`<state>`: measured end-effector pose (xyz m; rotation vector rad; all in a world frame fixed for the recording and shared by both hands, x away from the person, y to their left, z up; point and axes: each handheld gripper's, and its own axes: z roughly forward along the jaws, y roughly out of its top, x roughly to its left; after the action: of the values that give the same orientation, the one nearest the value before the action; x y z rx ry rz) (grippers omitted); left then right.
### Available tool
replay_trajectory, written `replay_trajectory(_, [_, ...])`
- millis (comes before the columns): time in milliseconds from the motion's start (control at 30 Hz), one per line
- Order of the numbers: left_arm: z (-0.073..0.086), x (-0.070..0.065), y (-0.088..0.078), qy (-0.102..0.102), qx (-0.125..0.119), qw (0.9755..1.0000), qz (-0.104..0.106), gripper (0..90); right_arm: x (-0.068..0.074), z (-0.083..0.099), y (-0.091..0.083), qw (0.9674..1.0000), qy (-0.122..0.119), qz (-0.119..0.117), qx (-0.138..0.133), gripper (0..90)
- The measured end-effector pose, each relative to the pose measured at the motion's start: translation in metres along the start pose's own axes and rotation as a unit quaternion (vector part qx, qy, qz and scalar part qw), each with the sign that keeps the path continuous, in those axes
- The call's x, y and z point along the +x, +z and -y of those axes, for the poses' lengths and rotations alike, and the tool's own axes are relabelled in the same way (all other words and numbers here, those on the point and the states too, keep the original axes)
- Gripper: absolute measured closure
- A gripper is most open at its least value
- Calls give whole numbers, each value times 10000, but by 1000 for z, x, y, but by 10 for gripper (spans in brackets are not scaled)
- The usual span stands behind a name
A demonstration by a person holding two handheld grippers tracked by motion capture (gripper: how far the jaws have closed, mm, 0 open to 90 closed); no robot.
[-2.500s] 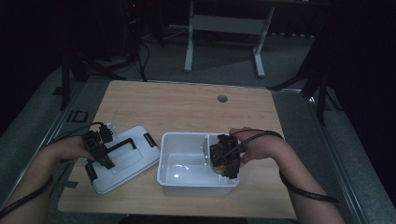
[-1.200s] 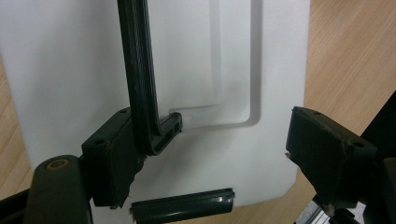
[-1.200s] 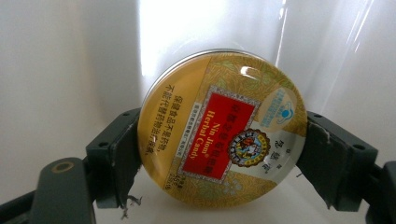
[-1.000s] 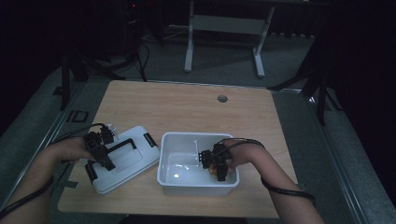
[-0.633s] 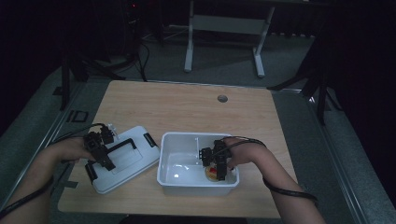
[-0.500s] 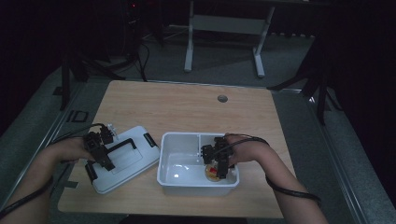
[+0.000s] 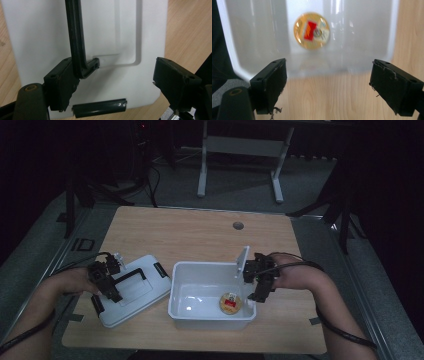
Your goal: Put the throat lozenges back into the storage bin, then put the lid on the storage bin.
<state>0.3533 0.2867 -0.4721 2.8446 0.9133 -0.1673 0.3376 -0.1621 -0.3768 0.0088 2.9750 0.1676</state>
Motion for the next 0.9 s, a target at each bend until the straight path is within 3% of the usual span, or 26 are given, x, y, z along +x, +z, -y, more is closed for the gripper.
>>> replay_trajectory(167, [2, 1, 2, -21, -2, 10000, 10, 209, 0, 38, -3, 9994, 357, 24, 25, 138])
replay_trajectory(433, [1, 1, 3, -13, 30, 10000, -78, 231, 7, 88, 16, 9961, 871, -134, 79, 139])
replay_trajectory(567, [2, 2, 4, 21, 30, 9999, -133, 243, 11, 106, 31, 9936, 1086, -247, 173, 140])
replay_trajectory(633, [3, 3, 4, 26, 28, 9998, -184, 294, 13, 113, 38, 9924, 1170, -298, 229, 141])
replay_trajectory(900, [4, 7, 4, -33, -23, 9997, -229, 394, 17, 127, 58, 9891, 1363, -455, 314, 142])
